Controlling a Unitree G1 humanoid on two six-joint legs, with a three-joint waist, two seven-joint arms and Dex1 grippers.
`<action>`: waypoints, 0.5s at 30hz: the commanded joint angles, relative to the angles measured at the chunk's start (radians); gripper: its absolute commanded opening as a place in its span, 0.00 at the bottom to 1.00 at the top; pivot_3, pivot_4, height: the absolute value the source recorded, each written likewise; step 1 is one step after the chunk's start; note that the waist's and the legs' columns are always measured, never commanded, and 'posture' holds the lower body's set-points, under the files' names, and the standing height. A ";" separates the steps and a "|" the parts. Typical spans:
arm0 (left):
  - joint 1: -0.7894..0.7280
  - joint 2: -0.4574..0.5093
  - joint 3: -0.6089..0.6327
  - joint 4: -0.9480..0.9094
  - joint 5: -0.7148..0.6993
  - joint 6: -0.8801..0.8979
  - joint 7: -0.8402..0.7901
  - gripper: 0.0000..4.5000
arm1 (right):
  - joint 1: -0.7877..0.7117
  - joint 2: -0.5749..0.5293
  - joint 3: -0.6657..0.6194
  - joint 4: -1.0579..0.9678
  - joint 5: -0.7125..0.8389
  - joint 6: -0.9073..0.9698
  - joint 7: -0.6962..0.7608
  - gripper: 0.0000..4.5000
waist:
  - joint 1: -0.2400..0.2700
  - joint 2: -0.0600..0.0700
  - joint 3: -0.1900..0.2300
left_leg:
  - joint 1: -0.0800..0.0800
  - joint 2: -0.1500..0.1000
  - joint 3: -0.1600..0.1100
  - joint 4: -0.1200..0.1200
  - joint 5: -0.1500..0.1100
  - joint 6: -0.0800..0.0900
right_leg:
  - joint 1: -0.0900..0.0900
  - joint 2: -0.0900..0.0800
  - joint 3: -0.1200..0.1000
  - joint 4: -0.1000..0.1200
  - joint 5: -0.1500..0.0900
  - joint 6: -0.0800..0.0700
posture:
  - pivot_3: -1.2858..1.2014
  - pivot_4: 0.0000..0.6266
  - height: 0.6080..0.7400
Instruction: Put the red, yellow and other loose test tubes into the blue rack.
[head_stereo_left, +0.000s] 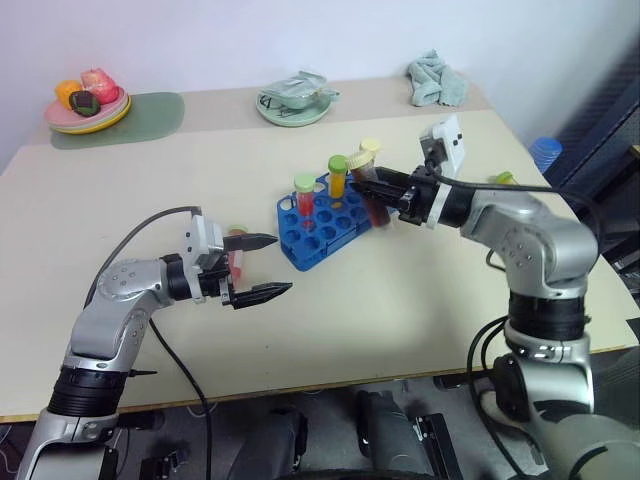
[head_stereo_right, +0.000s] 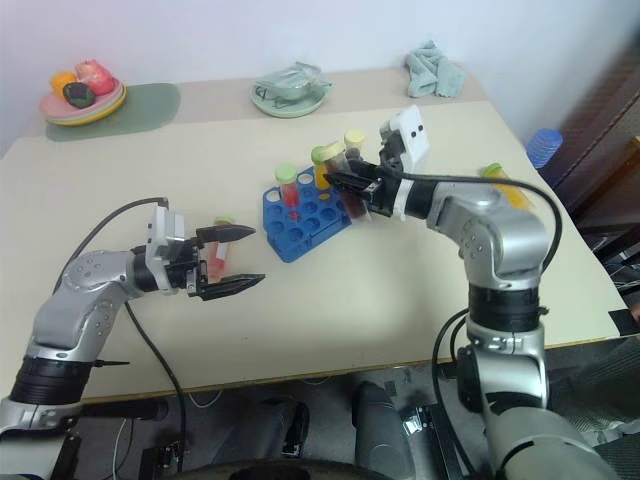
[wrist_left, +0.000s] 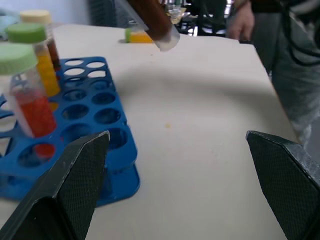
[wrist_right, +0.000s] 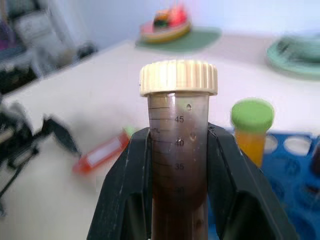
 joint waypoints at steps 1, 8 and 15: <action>-0.008 0.013 0.034 -0.010 -0.018 -0.005 0.000 1.00 | -0.003 0.052 -0.028 0.011 -0.019 -0.211 -0.060 0.18 | -0.004 0.000 0.000 | 0.000 0.000 0.000 0.000 0.000 0.000 | 0.000 0.000 0.000 0.000 0.000 0.000 | 0.52 0.24 1.00; -0.012 0.012 0.048 -0.008 -0.022 0.002 0.009 1.00 | -0.022 0.164 -0.016 0.273 -0.118 -0.645 -0.137 0.18 | -0.007 0.000 0.000 | 0.001 0.000 0.000 0.000 0.000 -0.001 | 0.000 0.001 0.000 0.001 0.000 0.000 | 0.52 0.24 1.00; 0.035 -0.004 0.076 -0.065 -0.033 0.014 0.079 1.00 | -0.110 0.244 -0.060 0.654 -0.135 -1.046 -0.162 0.18 | -0.011 0.001 0.000 | 0.001 0.001 0.000 0.000 0.001 -0.001 | 0.000 0.002 0.000 0.001 0.000 0.000 | 0.52 0.24 1.00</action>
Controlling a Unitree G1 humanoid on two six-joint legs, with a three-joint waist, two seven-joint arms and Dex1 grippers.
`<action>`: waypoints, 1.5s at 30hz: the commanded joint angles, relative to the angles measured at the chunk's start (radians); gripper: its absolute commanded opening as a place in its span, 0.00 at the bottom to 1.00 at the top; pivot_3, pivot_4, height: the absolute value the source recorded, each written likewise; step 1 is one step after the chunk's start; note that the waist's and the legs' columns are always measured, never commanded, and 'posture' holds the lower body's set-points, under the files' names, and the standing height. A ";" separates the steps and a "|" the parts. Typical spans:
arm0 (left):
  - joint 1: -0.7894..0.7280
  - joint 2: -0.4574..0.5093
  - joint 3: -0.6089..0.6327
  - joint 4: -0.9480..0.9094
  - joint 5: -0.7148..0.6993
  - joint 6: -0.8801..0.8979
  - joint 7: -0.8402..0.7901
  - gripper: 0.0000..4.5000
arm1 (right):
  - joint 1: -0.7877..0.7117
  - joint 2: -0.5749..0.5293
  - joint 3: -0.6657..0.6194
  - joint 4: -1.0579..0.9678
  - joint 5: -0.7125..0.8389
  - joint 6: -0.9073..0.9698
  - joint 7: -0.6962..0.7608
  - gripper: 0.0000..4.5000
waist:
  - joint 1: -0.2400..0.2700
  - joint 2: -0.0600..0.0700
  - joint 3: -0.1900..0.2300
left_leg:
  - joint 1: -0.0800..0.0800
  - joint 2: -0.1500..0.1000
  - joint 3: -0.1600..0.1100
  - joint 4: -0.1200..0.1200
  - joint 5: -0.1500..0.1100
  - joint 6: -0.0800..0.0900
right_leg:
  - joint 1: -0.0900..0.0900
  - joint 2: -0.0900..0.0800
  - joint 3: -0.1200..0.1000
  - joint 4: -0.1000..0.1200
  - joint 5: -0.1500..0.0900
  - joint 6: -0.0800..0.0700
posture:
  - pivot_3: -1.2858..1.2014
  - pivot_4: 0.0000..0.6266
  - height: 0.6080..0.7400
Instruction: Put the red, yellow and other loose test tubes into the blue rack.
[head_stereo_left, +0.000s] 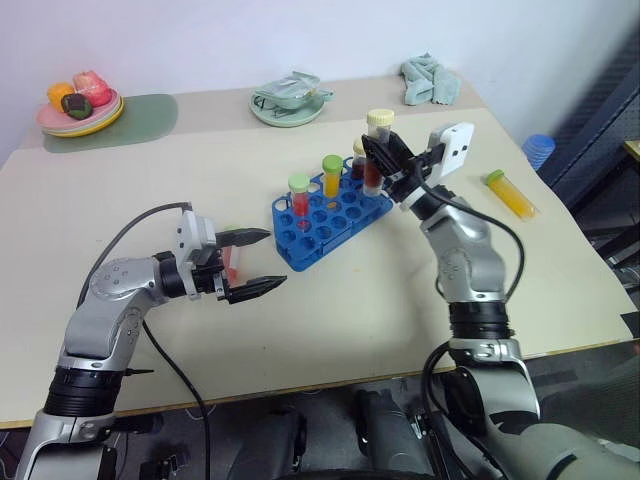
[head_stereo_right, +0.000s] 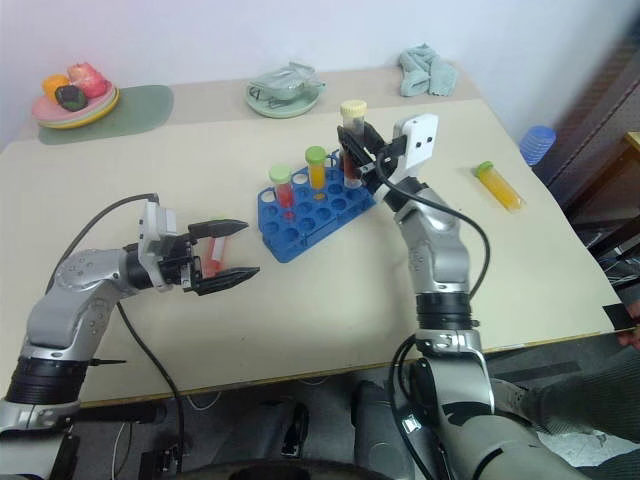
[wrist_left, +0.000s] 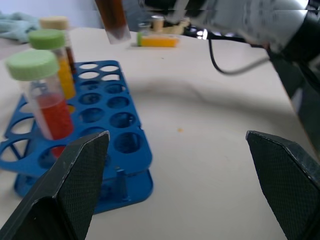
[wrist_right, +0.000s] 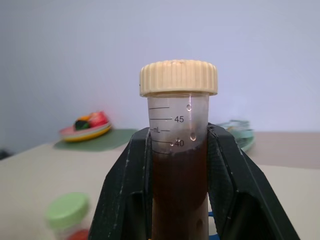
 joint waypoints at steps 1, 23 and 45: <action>0.029 -0.006 0.035 -0.065 -0.015 -0.003 0.041 1.00 | -0.076 0.011 -0.043 0.150 0.002 -0.200 -0.008 0.18 | -0.001 0.000 0.000 | 0.000 0.000 0.000 0.000 0.000 0.000 | 0.000 0.000 0.000 0.000 0.000 0.000 | 0.52 0.24 1.00; 0.045 -0.072 -0.002 -0.200 0.003 0.011 0.226 1.00 | -0.210 0.019 -0.103 0.664 0.002 -0.533 0.016 0.18 | -0.024 0.001 0.000 | 0.001 0.001 0.000 0.000 0.001 -0.001 | 0.000 0.003 0.002 0.000 0.001 -0.001 | 0.52 0.24 1.00; 0.036 -0.044 0.011 -0.247 -0.013 0.056 0.255 1.00 | -0.281 -0.009 -0.125 0.830 -0.032 -0.548 -0.012 0.18 | -0.023 0.001 0.000 | 0.002 0.002 0.000 0.000 0.001 -0.001 | 0.002 0.004 0.002 0.000 0.001 -0.002 | 0.52 0.24 1.00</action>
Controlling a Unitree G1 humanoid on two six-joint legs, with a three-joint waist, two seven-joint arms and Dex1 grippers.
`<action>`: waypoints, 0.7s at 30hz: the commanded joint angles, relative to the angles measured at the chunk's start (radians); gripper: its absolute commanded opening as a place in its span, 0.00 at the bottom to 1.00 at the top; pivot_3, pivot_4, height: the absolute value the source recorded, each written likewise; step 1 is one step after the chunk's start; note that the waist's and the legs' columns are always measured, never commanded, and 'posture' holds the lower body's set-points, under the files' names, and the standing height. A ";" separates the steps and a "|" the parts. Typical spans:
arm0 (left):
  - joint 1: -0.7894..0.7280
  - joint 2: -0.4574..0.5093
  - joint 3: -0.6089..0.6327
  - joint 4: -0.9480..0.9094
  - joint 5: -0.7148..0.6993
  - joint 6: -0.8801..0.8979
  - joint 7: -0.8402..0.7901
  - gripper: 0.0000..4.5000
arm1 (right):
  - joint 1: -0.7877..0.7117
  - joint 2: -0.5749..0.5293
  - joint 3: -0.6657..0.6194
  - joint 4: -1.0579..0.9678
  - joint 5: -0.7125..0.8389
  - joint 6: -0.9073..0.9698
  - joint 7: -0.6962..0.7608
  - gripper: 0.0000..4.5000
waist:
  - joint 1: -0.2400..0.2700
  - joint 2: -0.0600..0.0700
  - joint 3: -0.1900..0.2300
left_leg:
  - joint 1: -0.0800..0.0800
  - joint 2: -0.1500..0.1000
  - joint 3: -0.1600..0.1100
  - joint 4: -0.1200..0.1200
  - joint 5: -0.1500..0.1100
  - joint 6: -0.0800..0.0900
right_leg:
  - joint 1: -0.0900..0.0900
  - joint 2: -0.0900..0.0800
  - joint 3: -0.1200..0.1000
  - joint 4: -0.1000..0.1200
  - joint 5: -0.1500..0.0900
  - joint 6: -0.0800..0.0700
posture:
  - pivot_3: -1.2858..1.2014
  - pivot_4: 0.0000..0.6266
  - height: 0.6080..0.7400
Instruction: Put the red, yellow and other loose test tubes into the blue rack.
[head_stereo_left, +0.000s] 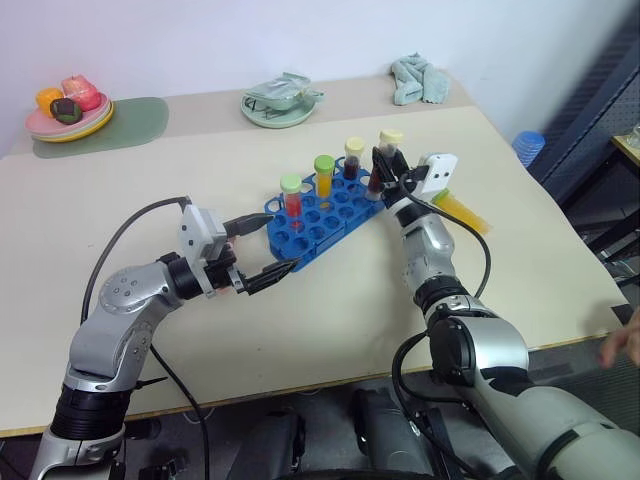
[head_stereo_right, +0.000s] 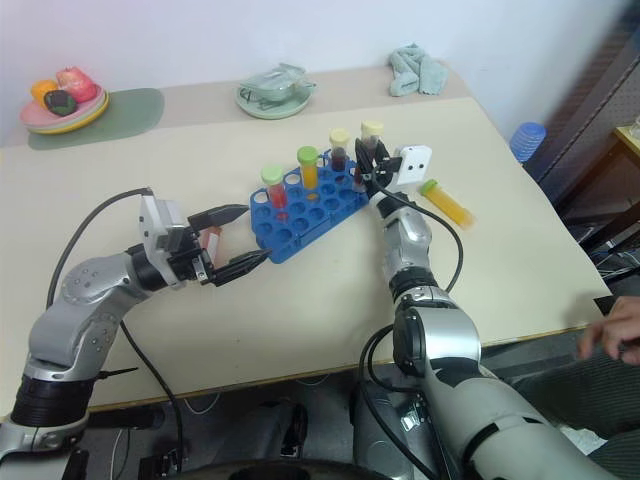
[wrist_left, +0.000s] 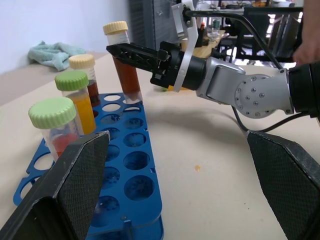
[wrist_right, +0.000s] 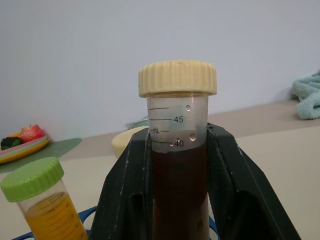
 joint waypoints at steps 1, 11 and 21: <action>-0.010 0.012 0.024 -0.048 -0.011 -0.003 0.008 1.00 | -0.025 -0.008 -0.007 0.016 -0.014 -0.004 -0.009 0.18 | 0.000 0.000 0.000 | 0.000 0.000 0.000 0.000 0.000 0.000 | 0.000 0.000 0.000 0.000 0.000 0.000 | 0.52 0.24 1.00; -0.015 0.021 0.032 -0.060 -0.017 0.008 0.022 1.00 | -0.041 -0.009 -0.013 0.041 -0.026 0.010 -0.025 0.18 | 0.000 0.000 0.000 | 0.000 0.000 0.000 0.000 0.000 0.000 | 0.000 0.000 0.000 0.000 0.000 0.000 | 0.52 0.24 1.00; -0.003 0.032 0.041 -0.068 -0.024 0.006 0.033 1.00 | -0.047 -0.004 -0.021 0.053 -0.047 -0.013 -0.052 0.18 | 0.000 0.000 0.000 | 0.001 0.000 0.000 0.000 0.000 0.000 | 0.000 0.000 0.000 0.000 0.000 0.000 | 0.52 0.24 1.00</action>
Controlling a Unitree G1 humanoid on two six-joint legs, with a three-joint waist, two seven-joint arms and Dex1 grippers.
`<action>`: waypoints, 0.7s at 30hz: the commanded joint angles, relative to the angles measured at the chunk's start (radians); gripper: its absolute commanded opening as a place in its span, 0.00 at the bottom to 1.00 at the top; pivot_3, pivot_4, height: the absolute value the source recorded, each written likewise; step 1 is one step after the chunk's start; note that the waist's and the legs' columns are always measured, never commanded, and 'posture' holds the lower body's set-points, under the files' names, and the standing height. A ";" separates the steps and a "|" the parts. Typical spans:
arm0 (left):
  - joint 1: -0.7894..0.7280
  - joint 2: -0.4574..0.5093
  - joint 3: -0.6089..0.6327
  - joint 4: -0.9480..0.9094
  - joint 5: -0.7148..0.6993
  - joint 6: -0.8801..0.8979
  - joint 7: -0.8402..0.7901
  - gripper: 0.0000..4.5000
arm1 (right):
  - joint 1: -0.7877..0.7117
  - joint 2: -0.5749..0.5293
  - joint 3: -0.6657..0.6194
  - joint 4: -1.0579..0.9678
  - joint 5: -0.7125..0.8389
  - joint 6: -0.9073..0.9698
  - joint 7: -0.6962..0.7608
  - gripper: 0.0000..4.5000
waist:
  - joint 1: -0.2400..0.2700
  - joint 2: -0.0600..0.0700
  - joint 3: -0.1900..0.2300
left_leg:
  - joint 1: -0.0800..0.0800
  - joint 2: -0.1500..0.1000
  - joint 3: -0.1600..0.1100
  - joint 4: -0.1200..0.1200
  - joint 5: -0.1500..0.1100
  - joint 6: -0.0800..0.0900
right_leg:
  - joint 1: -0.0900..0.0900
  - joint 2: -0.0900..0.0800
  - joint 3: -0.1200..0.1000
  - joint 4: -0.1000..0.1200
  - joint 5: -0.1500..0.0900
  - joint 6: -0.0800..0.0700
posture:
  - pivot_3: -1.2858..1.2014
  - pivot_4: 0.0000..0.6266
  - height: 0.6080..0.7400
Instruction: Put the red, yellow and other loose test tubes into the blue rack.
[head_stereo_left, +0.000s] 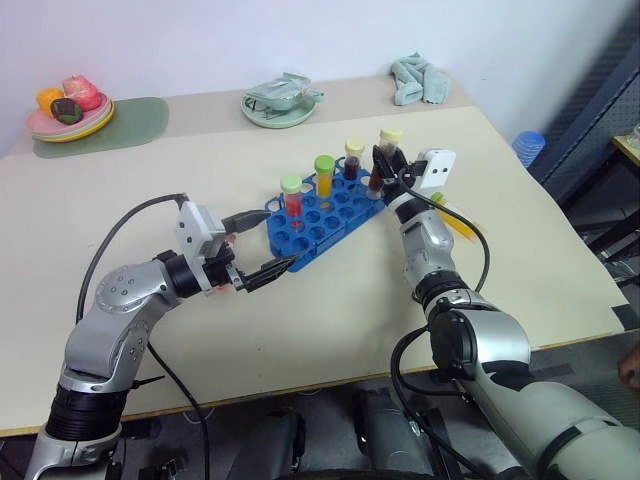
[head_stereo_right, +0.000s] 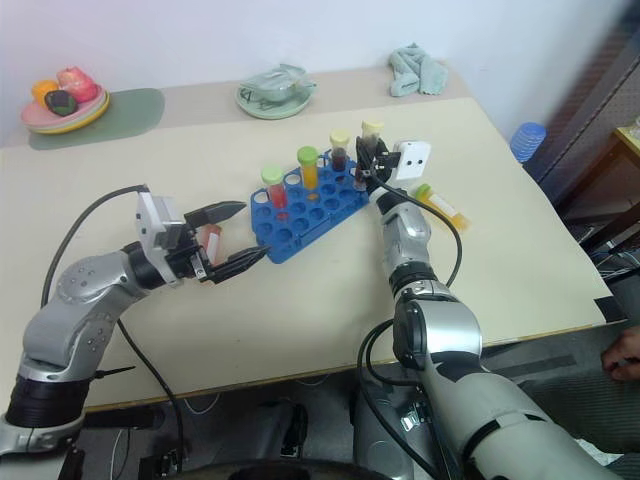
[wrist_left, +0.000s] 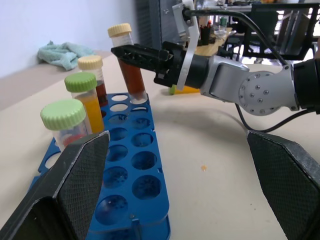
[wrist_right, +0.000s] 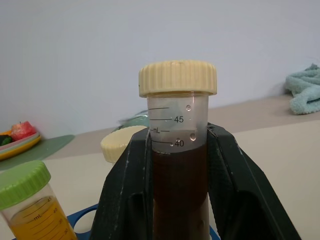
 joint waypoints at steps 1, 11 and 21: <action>0.000 0.013 0.038 -0.039 -0.014 -0.004 0.004 1.00 | -0.015 -0.001 0.000 0.013 -0.021 -0.021 -0.018 0.18 | 0.000 0.000 0.000 | 0.000 0.000 0.000 0.000 0.000 0.000 | 0.000 0.000 0.000 0.000 0.000 0.000 | 0.52 0.24 1.00; 0.009 0.015 0.045 -0.047 -0.014 -0.004 0.004 1.00 | 0.019 0.001 0.019 0.028 -0.086 -0.062 -0.068 0.18 | 0.001 0.000 0.000 | 0.000 0.000 0.000 0.000 0.000 0.000 | 0.000 0.000 0.000 0.000 0.000 0.000 | 0.52 0.24 1.00; 0.010 0.018 0.050 -0.055 -0.020 0.002 0.007 1.00 | 0.067 0.019 0.018 0.024 -0.100 -0.108 -0.080 0.18 | 0.002 0.000 0.000 | 0.001 0.000 0.000 0.000 0.000 0.000 | 0.001 0.000 0.000 0.000 0.000 0.000 | 0.52 0.24 1.00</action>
